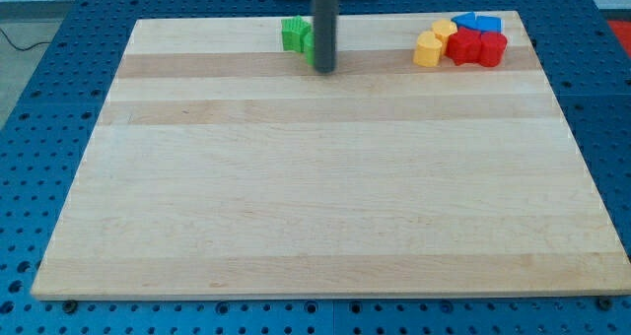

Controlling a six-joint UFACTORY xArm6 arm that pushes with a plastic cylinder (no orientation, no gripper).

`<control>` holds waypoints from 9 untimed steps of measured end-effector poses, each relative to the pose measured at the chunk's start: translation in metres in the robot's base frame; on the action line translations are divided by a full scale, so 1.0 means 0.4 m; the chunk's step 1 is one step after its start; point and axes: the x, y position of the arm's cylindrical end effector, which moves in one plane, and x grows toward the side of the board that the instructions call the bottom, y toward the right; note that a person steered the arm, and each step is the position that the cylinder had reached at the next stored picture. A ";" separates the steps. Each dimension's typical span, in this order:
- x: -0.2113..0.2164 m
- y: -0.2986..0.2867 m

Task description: Push the blue triangle towards the right of the green circle

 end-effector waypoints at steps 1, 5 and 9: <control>0.003 -0.046; -0.085 0.129; -0.279 0.706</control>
